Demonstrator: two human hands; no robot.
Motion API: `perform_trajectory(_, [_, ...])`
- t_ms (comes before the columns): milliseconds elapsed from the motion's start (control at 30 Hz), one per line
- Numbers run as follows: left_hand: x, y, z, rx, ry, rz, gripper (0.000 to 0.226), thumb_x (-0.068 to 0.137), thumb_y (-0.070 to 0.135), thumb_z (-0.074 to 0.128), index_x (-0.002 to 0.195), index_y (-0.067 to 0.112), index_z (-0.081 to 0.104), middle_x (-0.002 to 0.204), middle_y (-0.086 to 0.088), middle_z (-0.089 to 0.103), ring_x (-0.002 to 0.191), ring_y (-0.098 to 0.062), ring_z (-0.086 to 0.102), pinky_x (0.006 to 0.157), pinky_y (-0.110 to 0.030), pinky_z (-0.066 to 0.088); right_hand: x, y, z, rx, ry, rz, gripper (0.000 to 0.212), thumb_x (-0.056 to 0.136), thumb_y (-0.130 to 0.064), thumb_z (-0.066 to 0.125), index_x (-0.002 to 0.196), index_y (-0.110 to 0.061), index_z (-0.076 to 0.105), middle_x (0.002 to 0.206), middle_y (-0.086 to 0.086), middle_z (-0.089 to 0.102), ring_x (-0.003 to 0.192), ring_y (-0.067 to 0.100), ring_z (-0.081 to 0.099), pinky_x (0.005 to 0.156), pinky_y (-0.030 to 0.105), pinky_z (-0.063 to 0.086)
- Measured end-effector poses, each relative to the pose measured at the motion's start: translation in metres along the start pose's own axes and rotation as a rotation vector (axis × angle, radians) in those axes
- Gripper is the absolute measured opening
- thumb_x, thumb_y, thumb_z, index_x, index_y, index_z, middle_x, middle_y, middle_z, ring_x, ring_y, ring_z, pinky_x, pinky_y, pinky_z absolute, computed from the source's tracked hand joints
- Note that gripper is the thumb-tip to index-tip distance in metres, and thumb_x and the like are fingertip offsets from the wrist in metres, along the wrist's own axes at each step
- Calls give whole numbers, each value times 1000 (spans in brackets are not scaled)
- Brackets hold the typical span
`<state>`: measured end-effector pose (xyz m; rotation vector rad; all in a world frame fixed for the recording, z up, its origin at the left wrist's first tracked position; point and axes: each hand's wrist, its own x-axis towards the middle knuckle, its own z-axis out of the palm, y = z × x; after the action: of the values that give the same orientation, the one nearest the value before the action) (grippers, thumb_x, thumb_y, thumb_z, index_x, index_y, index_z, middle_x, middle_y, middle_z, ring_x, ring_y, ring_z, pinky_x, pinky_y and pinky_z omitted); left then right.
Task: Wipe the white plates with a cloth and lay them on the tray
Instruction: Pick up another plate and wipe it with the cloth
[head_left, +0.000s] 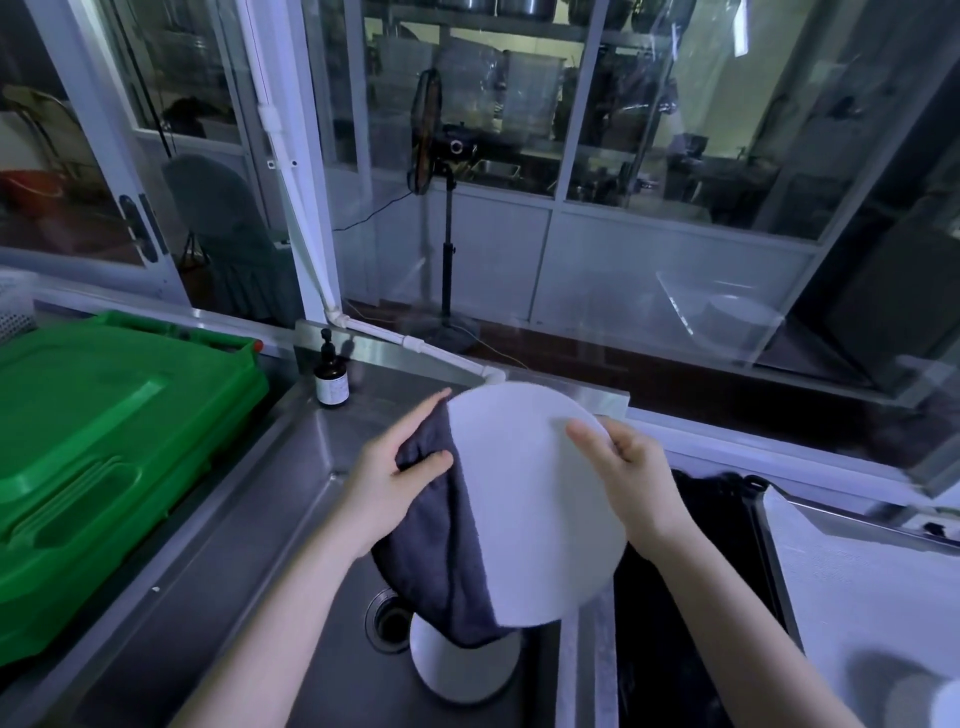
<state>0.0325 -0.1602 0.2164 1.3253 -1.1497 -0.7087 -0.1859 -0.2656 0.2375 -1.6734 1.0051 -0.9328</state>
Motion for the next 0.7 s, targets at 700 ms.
perform_trajectory(700, [2, -18, 8, -42, 112, 55, 64, 91, 1, 65, 133, 49, 55, 136, 28, 55, 132, 6, 45, 109, -12, 33, 9, -9, -14, -26, -31, -73, 7, 91, -30, 71, 94, -23, 70, 86, -13, 73, 74, 2, 63, 69, 17, 46])
